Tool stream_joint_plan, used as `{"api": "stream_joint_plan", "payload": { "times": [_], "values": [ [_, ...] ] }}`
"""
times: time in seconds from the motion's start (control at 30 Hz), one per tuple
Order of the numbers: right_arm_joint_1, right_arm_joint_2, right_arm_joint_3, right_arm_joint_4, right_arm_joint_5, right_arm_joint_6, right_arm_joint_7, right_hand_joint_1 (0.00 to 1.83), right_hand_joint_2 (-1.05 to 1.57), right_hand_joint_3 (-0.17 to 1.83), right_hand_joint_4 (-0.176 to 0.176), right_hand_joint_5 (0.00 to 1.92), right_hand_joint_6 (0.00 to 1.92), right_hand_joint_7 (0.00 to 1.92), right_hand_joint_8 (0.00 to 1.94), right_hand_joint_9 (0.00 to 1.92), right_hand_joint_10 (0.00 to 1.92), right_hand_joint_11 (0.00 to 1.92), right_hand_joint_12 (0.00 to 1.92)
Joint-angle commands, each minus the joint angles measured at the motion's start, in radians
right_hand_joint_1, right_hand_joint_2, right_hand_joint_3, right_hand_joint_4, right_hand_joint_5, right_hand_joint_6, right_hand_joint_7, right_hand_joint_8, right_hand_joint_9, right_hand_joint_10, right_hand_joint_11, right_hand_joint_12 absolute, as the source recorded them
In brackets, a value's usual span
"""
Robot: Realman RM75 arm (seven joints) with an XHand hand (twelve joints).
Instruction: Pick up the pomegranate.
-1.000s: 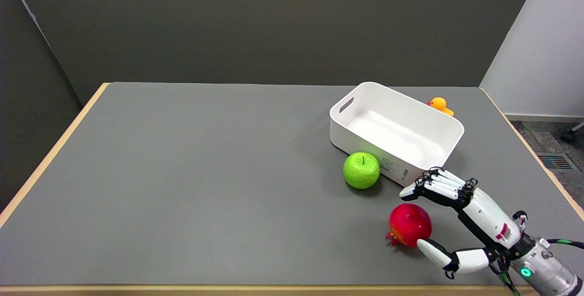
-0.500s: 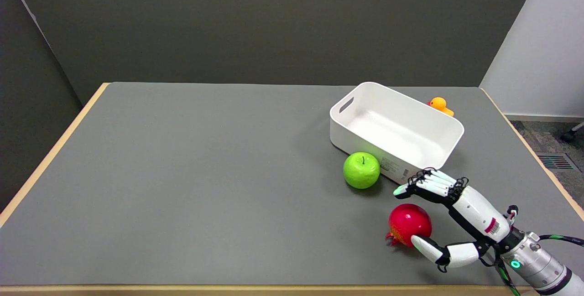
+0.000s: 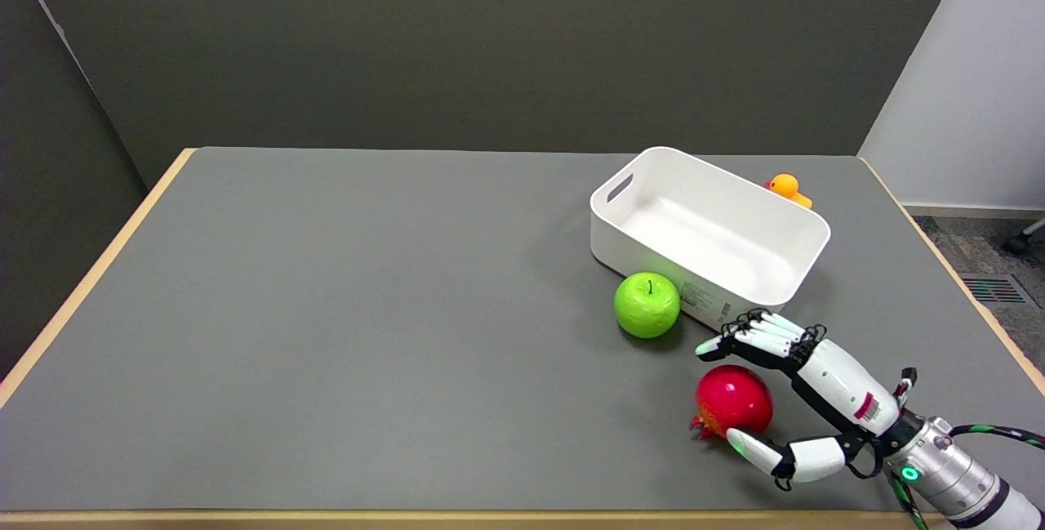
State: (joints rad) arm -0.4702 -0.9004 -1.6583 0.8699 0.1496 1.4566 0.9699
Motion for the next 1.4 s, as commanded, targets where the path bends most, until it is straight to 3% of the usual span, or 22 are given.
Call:
{"api": "stream_joint_plan", "payload": {
  "times": [0.03, 0.27, 0.37, 0.53, 0.57, 0.63, 0.7, 0.77, 0.8, 0.97, 1.07, 1.4],
  "values": [
    [0.025, -0.002, -0.042, -0.03, -0.003, -0.023, 0.0, 0.62, 0.63, 0.89, 0.08, 0.37, 0.71, 0.5, 0.53, 0.34, 0.95, 0.22, 1.41],
    [0.039, -0.002, -0.042, -0.041, -0.005, -0.014, -0.007, 0.83, 0.65, 0.93, 0.082, 0.39, 0.78, 0.53, 0.58, 0.47, 1.08, 0.28, 1.47],
    [0.052, -0.002, -0.043, -0.056, -0.011, -0.012, -0.007, 0.92, 0.69, 0.94, 0.088, 0.44, 0.9, 0.63, 0.77, 0.62, 1.22, 0.34, 1.52],
    [0.07, -0.002, -0.045, -0.077, -0.011, -0.003, -0.007, 0.98, 0.7, 0.94, 0.087, 0.48, 1.02, 0.7, 0.93, 0.7, 1.3, 0.39, 1.56],
    [0.074, -0.002, -0.045, -0.081, -0.011, 0.0, -0.007, 1.02, 0.75, 0.86, 0.082, 0.49, 1.04, 0.72, 1.0, 0.71, 1.31, 0.4, 1.56],
    [0.08, -0.002, -0.045, -0.085, -0.011, 0.001, -0.007, 1.33, 1.04, 0.33, 0.048, 0.52, 1.1, 0.8, 1.35, 0.75, 1.35, 0.42, 1.59],
    [0.086, -0.002, -0.045, -0.093, -0.011, 0.005, -0.007, 1.33, 1.02, 0.36, 0.042, 0.53, 1.13, 0.81, 1.34, 0.77, 1.37, 0.43, 1.59],
    [0.095, -0.002, -0.045, -0.103, -0.011, 0.013, -0.007, 1.2, 1.11, 0.27, -0.089, 0.6, 1.45, 0.88, 1.3, 0.82, 1.47, 0.45, 1.61],
    [0.102, -0.002, -0.045, -0.111, -0.011, 0.018, -0.007, 1.18, 1.11, 0.27, -0.103, 0.61, 1.48, 0.89, 1.3, 0.83, 1.49, 0.46, 1.62],
    [0.13, -0.002, -0.045, -0.137, -0.013, 0.025, -0.002, 1.17, 1.11, 0.3, -0.085, 0.62, 1.47, 0.87, 1.37, 0.88, 1.63, 0.56, 1.58],
    [0.145, -0.001, -0.045, -0.148, -0.015, 0.025, 0.0, 1.19, 1.11, 0.32, -0.176, 0.68, 1.47, 0.73, 1.48, 0.88, 1.79, 0.54, 1.62],
    [0.153, 0.008, 0.015, -0.084, 0.052, 0.127, 0.034, 1.18, 1.09, 0.37, -0.176, 0.68, 1.5, 0.72, 1.51, 0.87, 1.85, 0.58, 1.62]
  ]
}}
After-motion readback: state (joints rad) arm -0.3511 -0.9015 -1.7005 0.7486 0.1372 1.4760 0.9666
